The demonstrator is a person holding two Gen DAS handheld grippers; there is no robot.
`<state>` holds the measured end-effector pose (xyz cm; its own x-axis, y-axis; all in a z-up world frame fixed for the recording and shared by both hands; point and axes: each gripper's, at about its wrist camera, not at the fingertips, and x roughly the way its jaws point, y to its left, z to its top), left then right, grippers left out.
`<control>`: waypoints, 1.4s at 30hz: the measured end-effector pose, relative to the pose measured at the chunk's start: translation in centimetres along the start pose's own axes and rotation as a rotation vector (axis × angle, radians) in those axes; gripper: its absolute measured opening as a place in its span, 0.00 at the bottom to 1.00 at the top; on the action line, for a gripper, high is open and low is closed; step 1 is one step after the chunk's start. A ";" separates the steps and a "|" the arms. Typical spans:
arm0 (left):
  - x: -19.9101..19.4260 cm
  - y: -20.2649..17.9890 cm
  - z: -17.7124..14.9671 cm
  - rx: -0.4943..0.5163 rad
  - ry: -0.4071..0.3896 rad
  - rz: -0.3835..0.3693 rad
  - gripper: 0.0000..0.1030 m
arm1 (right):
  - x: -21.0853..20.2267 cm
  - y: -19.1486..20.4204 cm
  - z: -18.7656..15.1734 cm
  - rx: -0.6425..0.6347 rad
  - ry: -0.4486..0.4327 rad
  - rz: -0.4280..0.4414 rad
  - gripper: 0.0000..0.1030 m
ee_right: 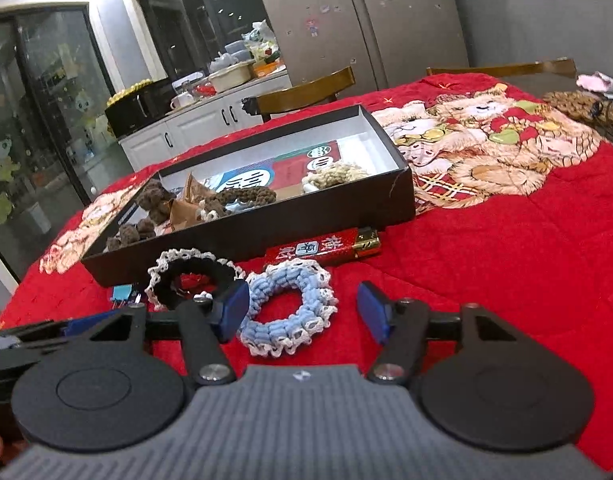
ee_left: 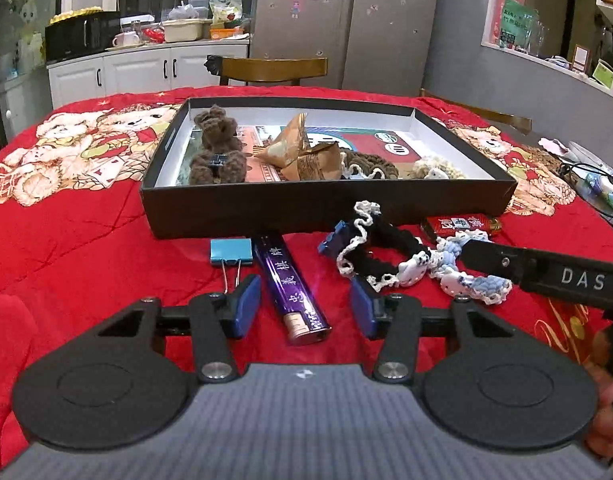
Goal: Organize objects
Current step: 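Move both grippers back to the items in front of the box, then grasp the purple cylinder with the left gripper while the right grasps the blue-and-white ring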
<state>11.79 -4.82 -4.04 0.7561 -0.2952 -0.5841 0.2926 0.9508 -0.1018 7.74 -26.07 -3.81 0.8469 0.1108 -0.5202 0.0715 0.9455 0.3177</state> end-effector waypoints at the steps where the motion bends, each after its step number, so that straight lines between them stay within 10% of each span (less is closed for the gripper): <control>1: 0.0 0.1 0.0 -0.011 -0.001 -0.006 0.54 | 0.0 0.0 0.0 0.000 0.001 0.005 0.63; 9: 0.0 0.5 0.1 -0.033 -0.009 -0.006 0.30 | 0.2 -0.2 0.0 0.009 0.018 0.028 0.45; 42: -0.3 0.4 -0.1 -0.022 -0.038 -0.015 0.23 | 0.6 -0.8 -0.1 0.051 0.053 0.128 0.14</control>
<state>11.63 -4.31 -3.96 0.7732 -0.3127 -0.5518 0.2919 0.9478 -0.1281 8.18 -26.70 -4.47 0.8219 0.2466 -0.5135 -0.0074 0.9059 0.4234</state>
